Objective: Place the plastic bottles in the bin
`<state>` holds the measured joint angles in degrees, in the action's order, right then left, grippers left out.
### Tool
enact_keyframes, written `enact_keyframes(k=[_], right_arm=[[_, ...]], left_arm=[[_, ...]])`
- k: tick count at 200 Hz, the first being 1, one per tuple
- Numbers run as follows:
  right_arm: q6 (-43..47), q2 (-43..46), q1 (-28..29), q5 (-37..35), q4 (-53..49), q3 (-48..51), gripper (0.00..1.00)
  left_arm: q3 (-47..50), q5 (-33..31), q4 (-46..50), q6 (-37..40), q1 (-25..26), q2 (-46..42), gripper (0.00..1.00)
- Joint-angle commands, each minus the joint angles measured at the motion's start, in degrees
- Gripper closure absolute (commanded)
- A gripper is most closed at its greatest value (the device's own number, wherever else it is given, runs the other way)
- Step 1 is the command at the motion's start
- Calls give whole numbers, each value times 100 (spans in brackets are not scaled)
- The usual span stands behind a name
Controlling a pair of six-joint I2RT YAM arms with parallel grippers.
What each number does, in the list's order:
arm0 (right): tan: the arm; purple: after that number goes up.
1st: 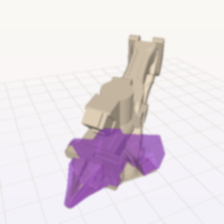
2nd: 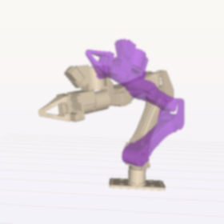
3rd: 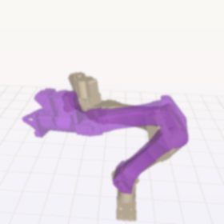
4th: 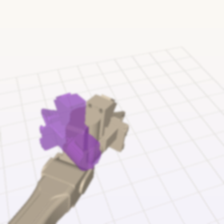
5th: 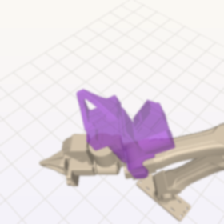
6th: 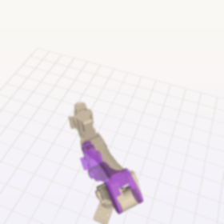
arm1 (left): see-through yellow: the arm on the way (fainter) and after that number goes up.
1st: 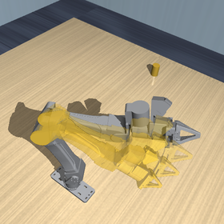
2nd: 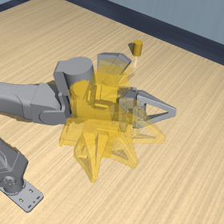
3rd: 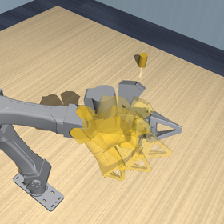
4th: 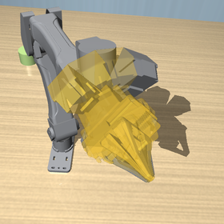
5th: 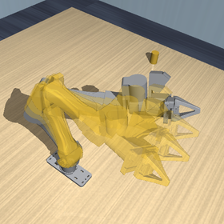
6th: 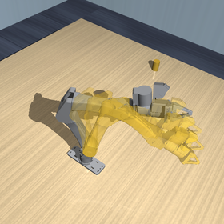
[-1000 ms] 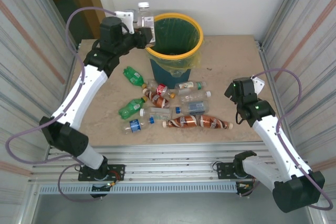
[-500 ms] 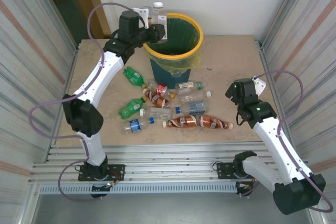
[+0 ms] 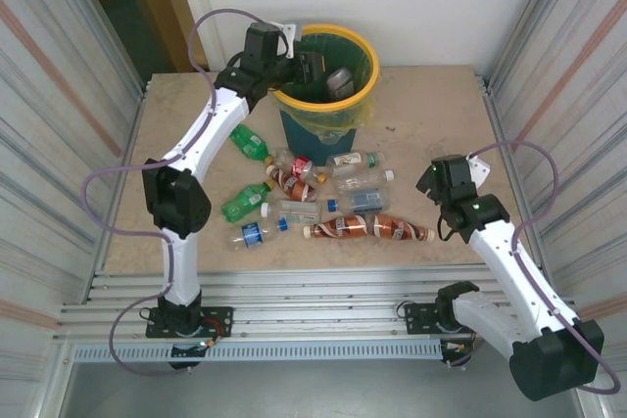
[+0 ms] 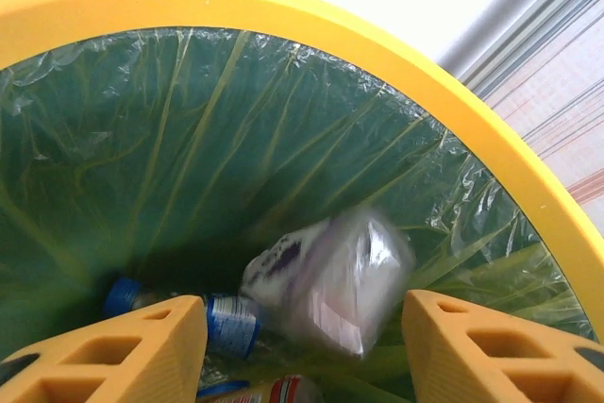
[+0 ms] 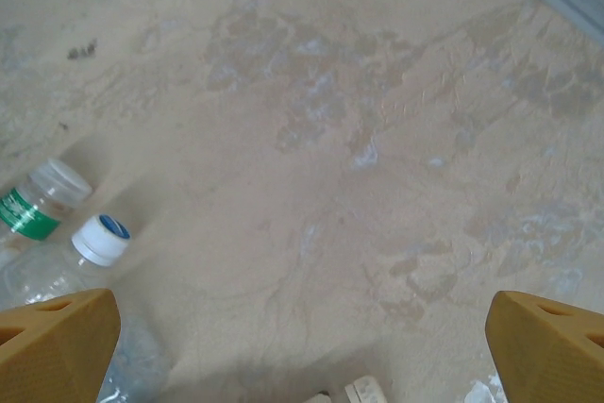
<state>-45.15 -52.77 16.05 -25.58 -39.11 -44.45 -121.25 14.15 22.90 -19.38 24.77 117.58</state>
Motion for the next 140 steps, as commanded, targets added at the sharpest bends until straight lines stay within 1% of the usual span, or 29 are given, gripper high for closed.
enact_keyframes(k=[1, 36, 69, 103, 140], right_arm=[[-404, 157, 103, 150, -35, 181, 2], [-570, 324, 246, 265, -190, 226, 2], [-803, 458, 480, 418, -332, 250, 2], [-1214, 600, 723, 642, -460, 379, 2], [-1916, 800, 981, 1071, -364, 809, 2]], left_arm=[[-239, 70, 143, 134, 27, 11, 42], [-281, 87, 174, 265, 27, -170, 38], [-167, 161, 187, 425, 60, -527, 32], [289, 119, 94, 706, 165, -1133, 20], [1242, -164, -243, 972, 312, -1994, 6]])
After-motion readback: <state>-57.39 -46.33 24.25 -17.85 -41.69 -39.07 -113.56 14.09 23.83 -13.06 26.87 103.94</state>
